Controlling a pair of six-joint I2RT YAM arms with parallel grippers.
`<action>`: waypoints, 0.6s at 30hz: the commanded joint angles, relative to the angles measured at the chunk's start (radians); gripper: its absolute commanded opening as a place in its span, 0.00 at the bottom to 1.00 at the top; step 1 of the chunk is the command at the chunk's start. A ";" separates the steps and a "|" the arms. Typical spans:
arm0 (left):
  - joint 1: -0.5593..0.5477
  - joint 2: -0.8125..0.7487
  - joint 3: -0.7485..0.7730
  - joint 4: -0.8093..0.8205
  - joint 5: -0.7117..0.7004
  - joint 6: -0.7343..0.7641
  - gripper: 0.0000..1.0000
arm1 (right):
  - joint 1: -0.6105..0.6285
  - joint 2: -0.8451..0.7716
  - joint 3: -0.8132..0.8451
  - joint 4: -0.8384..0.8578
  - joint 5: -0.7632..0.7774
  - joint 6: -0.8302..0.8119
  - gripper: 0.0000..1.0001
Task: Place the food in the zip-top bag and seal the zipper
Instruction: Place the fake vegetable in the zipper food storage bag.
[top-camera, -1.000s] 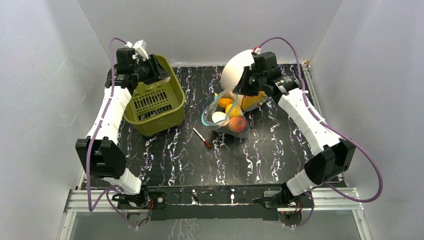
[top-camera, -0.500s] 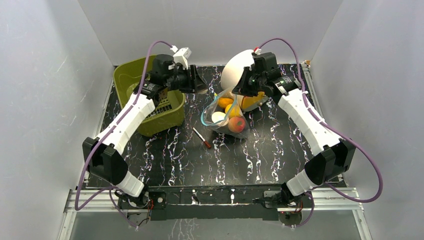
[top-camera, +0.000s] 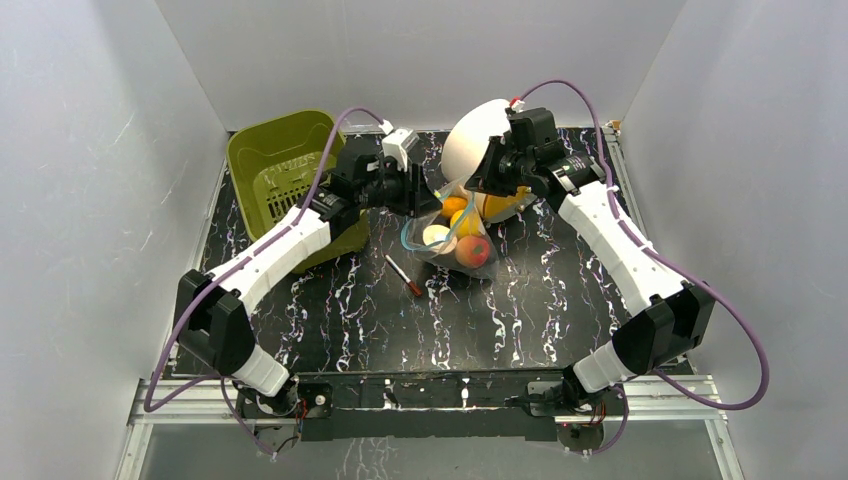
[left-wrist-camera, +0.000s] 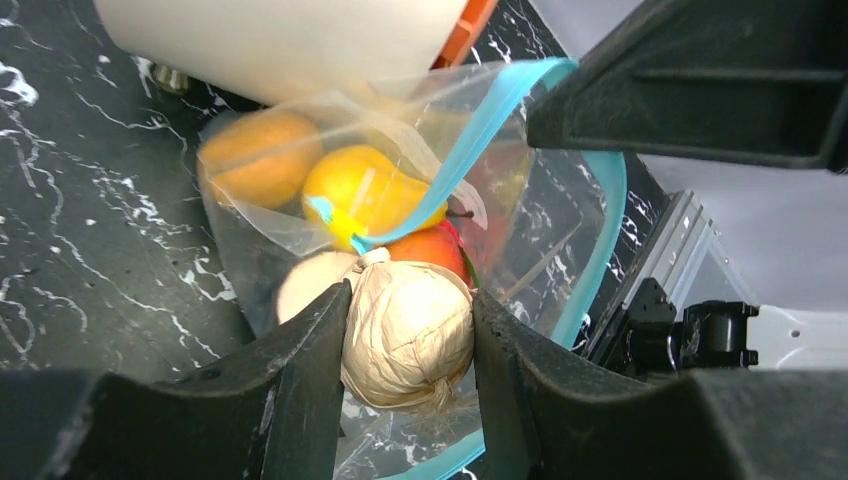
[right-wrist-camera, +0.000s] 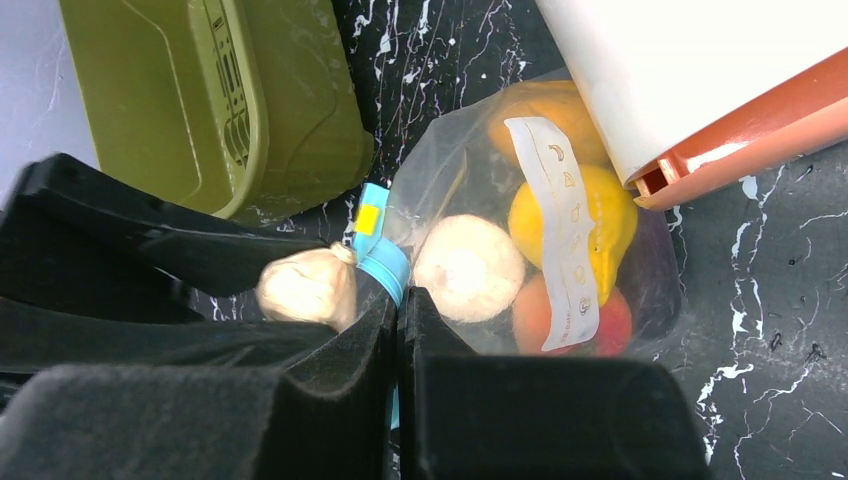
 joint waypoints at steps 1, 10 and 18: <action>-0.030 -0.047 -0.043 0.101 0.040 0.041 0.25 | -0.007 -0.054 0.006 0.082 -0.010 0.013 0.00; -0.052 -0.058 -0.062 0.108 0.061 0.126 0.35 | -0.008 -0.054 0.005 0.080 -0.019 -0.001 0.00; -0.059 -0.055 -0.050 0.187 0.164 0.071 0.29 | -0.007 -0.044 0.012 0.083 -0.023 -0.010 0.00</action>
